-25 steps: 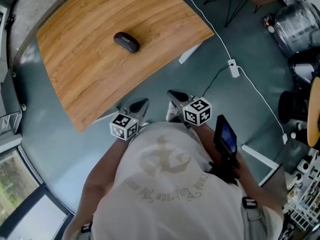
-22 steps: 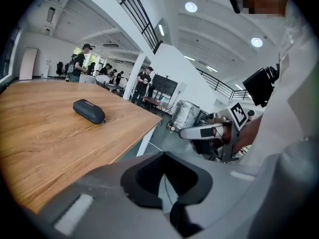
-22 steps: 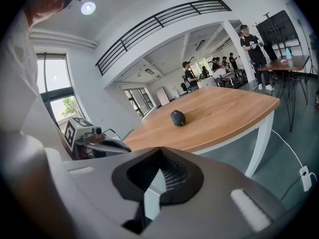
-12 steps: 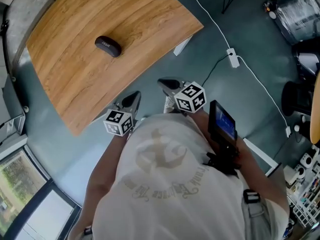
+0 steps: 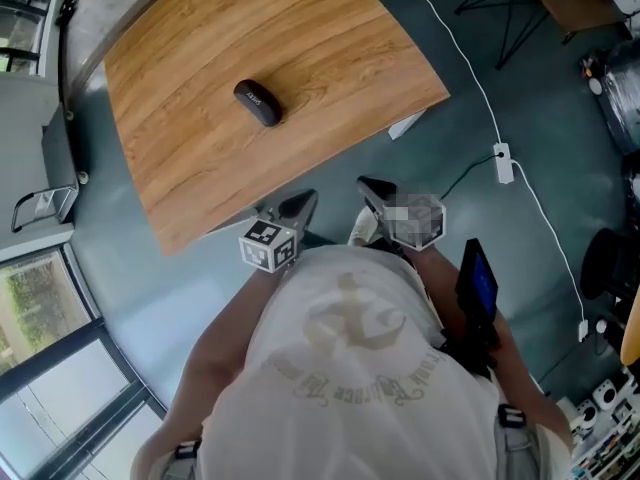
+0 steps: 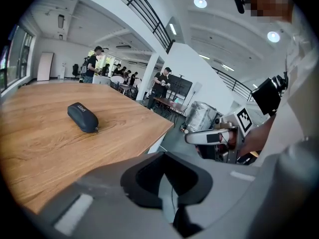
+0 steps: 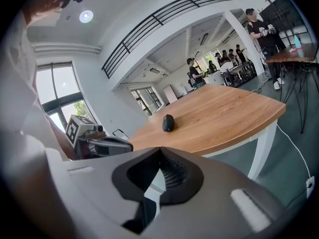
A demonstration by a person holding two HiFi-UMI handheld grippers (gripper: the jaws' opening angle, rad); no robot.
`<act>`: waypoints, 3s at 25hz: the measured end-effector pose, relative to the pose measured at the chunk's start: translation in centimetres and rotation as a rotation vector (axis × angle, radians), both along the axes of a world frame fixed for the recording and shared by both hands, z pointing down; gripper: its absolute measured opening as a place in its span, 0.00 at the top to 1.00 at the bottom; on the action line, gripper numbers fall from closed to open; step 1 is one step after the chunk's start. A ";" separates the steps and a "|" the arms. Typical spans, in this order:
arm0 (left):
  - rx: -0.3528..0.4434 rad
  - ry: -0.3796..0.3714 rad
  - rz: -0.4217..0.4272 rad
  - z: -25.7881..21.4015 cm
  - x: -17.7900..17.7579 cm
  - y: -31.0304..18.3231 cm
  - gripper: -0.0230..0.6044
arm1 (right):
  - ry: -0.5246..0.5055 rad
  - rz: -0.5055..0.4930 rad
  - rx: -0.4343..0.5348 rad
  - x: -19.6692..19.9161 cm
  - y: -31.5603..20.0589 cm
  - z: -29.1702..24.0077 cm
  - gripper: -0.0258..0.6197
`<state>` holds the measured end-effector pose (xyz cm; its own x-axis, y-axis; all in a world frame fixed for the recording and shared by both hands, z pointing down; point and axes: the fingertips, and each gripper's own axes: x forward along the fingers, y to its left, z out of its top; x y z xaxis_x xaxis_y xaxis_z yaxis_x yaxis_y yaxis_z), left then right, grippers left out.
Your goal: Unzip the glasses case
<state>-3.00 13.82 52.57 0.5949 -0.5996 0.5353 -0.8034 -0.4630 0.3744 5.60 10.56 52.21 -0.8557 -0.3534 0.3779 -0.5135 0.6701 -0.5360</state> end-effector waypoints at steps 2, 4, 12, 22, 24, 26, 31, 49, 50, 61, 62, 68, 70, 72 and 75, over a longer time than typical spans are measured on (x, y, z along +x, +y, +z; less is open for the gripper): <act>-0.005 0.004 -0.037 0.2 -0.3 -0.3 0.96 | -0.002 -0.013 -0.007 0.1 -0.2 0.4 0.95; -0.012 0.002 -0.067 0.4 -1.0 -0.5 0.96 | -0.004 -0.024 -0.014 -0.1 -0.2 0.5 0.95; -0.011 0.011 -0.076 0.3 -2.0 -2.1 0.96 | 0.022 -0.031 -0.027 -1.0 -1.9 1.3 0.95; 0.045 0.071 0.009 -0.6 -1.2 -9.3 0.96 | 0.089 0.031 -0.033 -0.6 -5.7 1.2 0.95; 0.050 0.077 0.009 -0.6 -1.7 -10.3 0.96 | 0.101 0.030 -0.031 -0.9 -6.6 1.2 0.95; 0.046 0.080 -0.006 -0.4 -2.6 -11.1 0.96 | 0.110 0.008 -0.027 -1.9 -7.4 1.3 0.95; 0.028 0.103 -0.049 0.4 -5.5 -12.6 0.96 | 0.125 -0.048 -0.012 -5.1 -9.6 1.2 0.95; 0.003 0.162 -0.363 0.5 -15.5 -15.6 0.96 | 0.174 -0.212 0.097 -12.0 -14.6 -0.1 0.95; -0.013 0.171 -0.391 0.8 -15.9 -15.7 0.96 | 0.173 -0.220 0.093 -12.1 -14.6 0.0 0.95; -0.194 0.294 -0.645 3.0 -19.8 -17.0 0.90 | 0.147 -0.257 0.053 -10.8 -16.4 0.2 0.95; -0.202 0.296 -0.649 3.1 -19.8 -17.0 0.90 | 0.145 -0.258 0.049 -10.6 -16.4 0.2 0.95; -0.251 0.241 -0.628 3.1 -19.0 -18.2 0.73 | 0.136 -0.257 0.026 -9.6 -16.9 0.6 0.95; -0.269 0.220 -0.621 3.4 -19.0 -18.7 0.65 | 0.131 -0.258 0.023 -9.5 -16.9 0.5 0.95; -0.302 0.209 -0.634 4.0 -19.3 -19.1 0.59 | 0.130 -0.260 0.019 -9.2 -16.9 0.5 0.95; -0.388 0.228 -0.703 5.3 -19.7 -19.8 0.50 | 0.132 -0.246 0.004 -8.1 -17.4 0.9 0.95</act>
